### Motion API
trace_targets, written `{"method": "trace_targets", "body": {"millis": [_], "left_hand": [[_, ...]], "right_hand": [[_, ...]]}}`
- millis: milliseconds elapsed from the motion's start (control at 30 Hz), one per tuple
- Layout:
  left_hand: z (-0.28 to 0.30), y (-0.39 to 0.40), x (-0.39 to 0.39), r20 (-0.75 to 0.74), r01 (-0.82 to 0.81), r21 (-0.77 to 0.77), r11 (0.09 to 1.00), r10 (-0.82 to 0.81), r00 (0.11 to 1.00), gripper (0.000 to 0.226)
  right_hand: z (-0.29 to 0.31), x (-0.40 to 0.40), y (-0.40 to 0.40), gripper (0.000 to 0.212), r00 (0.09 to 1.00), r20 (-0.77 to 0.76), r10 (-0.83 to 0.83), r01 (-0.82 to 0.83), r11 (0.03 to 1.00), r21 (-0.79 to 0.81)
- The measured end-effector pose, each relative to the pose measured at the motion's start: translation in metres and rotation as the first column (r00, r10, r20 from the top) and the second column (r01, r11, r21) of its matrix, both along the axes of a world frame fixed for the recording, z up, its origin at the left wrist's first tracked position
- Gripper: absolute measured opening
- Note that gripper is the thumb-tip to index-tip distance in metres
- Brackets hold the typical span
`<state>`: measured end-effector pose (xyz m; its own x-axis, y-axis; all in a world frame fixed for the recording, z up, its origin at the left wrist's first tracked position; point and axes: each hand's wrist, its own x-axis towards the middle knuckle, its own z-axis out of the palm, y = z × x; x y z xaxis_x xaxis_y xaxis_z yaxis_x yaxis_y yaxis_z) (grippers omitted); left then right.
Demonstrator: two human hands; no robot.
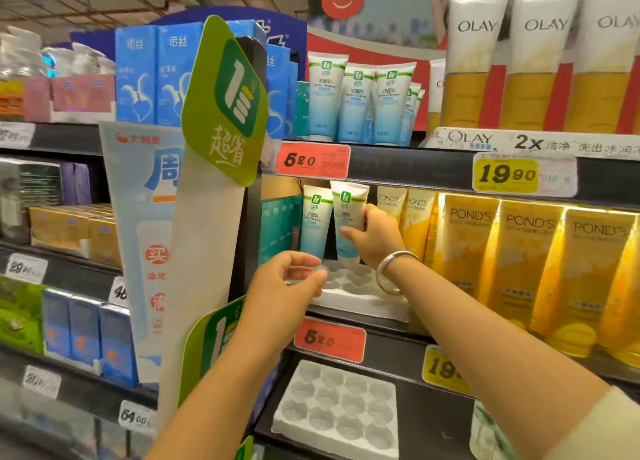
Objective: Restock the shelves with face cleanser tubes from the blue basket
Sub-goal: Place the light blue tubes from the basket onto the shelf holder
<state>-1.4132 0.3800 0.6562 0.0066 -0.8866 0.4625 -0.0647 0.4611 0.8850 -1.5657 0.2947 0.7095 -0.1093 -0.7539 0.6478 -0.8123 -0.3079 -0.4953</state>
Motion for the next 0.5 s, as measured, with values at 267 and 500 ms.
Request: {"method": "trace_targets", "body": {"millis": [267,500], "left_hand": [[-0.015,0.004,0.011,-0.070,0.073,0.098,0.992,-0.066,0.995,0.010],[-0.021,0.004,0.008,0.050,0.095,0.111,0.989,-0.101,0.994,0.022]], "right_hand": [[0.008,0.002,-0.019,0.036,0.992,0.124,-0.030,0.015,0.993,0.119],[0.005,0.006,-0.019,0.035,0.977,0.213,-0.004,-0.043,0.975,0.218]]}}
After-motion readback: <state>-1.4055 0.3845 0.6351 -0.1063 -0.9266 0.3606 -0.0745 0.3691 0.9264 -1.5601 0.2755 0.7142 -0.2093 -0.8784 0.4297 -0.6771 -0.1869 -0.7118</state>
